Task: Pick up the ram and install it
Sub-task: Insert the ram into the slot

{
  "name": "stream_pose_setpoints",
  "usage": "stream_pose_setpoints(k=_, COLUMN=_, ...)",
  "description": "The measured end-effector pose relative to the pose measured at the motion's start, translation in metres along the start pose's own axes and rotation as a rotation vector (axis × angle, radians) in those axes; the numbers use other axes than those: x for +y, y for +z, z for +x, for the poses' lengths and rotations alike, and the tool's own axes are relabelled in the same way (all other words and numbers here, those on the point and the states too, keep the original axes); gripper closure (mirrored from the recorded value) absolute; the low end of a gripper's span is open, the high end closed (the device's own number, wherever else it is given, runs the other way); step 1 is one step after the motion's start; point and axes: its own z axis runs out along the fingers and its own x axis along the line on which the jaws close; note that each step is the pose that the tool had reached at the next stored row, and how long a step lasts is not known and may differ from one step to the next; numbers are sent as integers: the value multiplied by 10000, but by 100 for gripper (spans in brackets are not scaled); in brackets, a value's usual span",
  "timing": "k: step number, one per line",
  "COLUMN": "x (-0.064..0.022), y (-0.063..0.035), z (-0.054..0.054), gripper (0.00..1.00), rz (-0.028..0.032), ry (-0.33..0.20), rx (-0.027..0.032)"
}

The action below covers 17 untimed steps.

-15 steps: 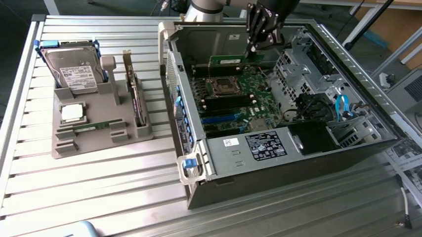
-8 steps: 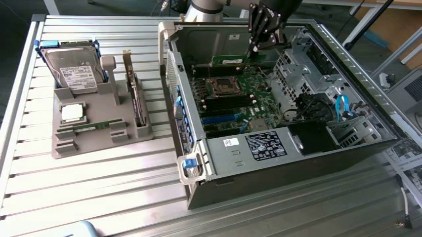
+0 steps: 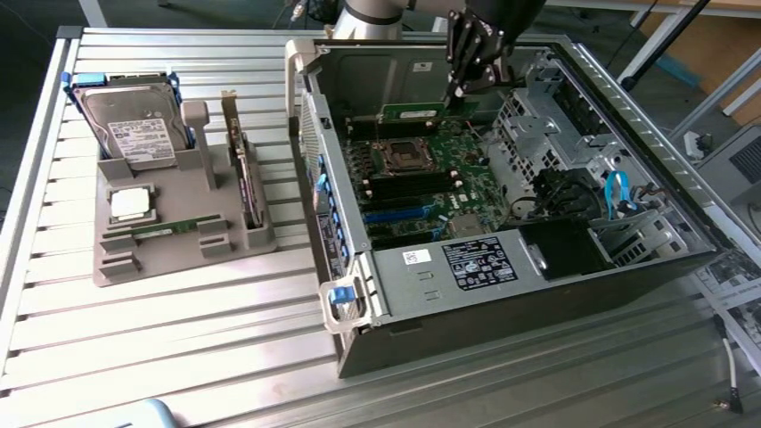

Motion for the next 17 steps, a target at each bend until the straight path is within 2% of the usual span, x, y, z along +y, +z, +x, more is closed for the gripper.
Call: stream_pose_setpoints(k=17, x=-3, y=88, z=4, gripper=88, rz=0, ry=0, rx=-1)
